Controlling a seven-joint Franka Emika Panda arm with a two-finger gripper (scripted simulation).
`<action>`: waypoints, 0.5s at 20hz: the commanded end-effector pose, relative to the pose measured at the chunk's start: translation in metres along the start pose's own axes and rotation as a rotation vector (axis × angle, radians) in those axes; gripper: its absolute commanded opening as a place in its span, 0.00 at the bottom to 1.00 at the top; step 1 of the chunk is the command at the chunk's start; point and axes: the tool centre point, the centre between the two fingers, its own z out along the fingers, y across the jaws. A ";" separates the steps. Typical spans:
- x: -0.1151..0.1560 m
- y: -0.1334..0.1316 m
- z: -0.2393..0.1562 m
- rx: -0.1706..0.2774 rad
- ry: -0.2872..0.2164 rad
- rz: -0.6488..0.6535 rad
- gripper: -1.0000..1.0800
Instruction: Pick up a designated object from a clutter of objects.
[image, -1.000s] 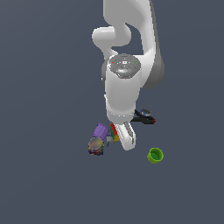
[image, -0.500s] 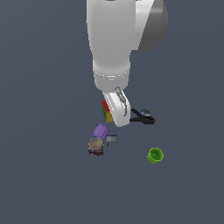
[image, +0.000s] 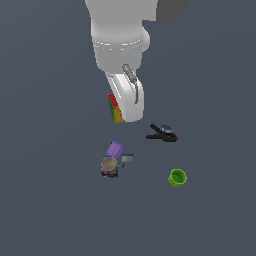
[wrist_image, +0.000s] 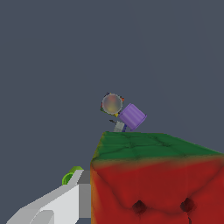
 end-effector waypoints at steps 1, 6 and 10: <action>0.001 0.002 -0.009 0.001 0.000 -0.001 0.00; 0.002 0.002 -0.013 0.001 0.000 -0.001 0.00; 0.002 0.001 -0.010 0.001 0.000 -0.001 0.00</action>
